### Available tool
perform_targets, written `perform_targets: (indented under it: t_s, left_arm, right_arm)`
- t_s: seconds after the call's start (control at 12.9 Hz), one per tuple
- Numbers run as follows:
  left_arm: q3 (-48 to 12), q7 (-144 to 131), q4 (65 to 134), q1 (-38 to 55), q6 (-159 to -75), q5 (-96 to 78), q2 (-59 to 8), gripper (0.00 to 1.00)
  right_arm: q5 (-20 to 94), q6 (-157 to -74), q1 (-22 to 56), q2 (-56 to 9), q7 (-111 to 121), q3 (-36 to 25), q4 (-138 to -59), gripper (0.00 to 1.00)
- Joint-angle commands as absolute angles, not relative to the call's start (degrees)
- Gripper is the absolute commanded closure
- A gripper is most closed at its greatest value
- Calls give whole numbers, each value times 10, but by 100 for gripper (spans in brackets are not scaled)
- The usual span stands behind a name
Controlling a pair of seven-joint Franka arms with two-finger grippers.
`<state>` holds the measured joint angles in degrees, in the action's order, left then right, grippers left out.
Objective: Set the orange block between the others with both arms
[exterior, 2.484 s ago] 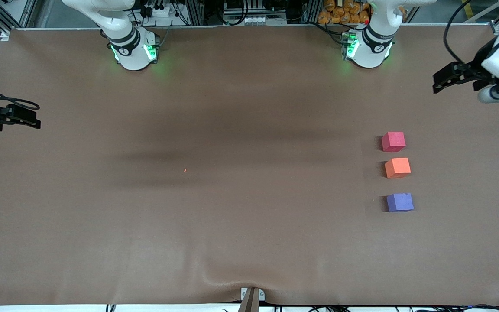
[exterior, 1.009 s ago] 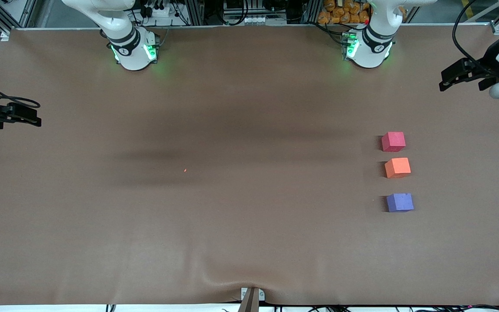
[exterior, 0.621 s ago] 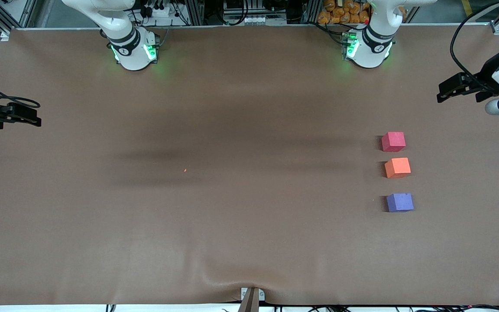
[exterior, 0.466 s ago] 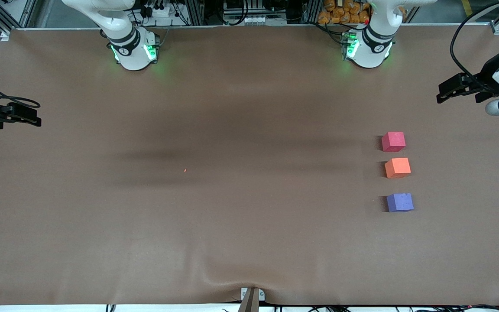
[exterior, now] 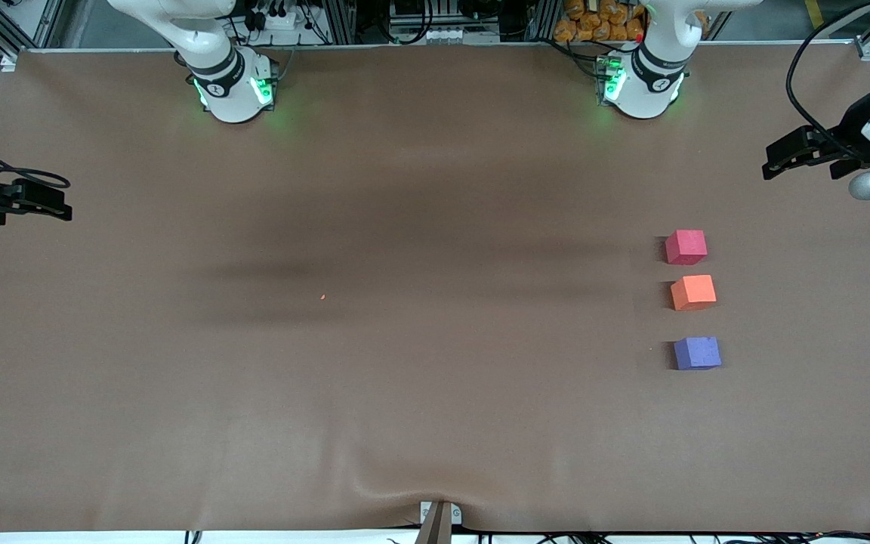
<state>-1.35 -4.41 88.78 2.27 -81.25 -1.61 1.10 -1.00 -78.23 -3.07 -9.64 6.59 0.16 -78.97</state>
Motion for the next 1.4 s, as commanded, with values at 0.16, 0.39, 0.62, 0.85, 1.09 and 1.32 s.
perform_targets:
  t_s: [0.16,0.39,0.62,0.85,1.09,1.32]
  left_arm:
    - [-15,14,880,19,-808,-11,13,0]
    - [-15,41,880,18,-808,-11,15,0]
    - [-15,30,880,19,-808,-12,14,0]
    - [-15,15,881,19,-811,-12,11,0]
    - [-15,10,883,19,-815,-11,11,0]
    - [-14,10,883,19,-815,-11,10,0]
  right_arm:
    - [-11,-773,-33,-95,64,4,-781,0]
    - [-11,-773,-33,-95,64,4,-781,0]
    - [-11,-773,-33,-94,64,5,-781,0]
    - [-11,-773,-33,-94,64,5,-781,0]
    - [-11,-773,-33,-92,64,6,-781,0]
    - [-11,-773,-33,-92,64,6,-781,0]
